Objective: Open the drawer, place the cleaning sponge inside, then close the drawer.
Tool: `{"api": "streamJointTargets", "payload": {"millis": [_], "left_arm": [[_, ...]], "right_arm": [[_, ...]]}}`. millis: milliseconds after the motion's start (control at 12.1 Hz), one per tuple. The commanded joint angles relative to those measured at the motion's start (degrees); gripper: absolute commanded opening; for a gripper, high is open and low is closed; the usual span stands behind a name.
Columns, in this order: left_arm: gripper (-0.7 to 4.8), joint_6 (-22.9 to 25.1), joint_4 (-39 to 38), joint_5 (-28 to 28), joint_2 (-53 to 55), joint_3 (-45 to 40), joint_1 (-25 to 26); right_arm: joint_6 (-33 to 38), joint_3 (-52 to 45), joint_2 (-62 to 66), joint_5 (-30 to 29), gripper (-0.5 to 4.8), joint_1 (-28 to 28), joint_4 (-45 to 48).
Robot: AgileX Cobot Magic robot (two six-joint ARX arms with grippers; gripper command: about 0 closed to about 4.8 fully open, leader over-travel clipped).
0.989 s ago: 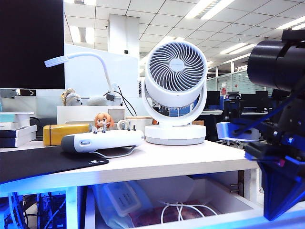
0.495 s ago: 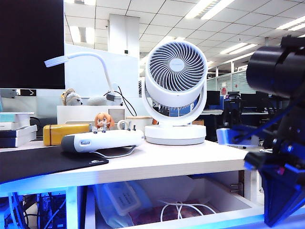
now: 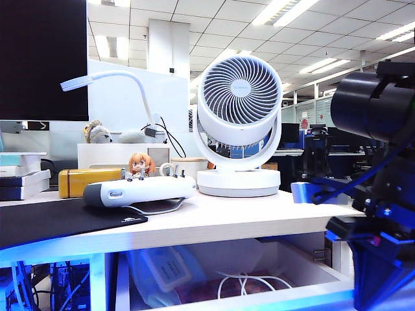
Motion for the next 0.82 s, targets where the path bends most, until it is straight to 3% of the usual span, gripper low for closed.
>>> {"api": "streamJointTargets", "payload": {"millis": [82, 824], "left_arm": [[-0.05, 0.44, 0.44, 0.33, -0.13, 0.31, 0.02], [-0.05, 0.44, 0.46, 0.33, -0.13, 0.31, 0.04]], "right_arm": [[-0.04, 0.39, -0.17, 1.31, -0.05, 0.02, 3.3], [-1.14, 4.02, 2.64, 0.13, -0.06, -5.66, 6.27]]}}
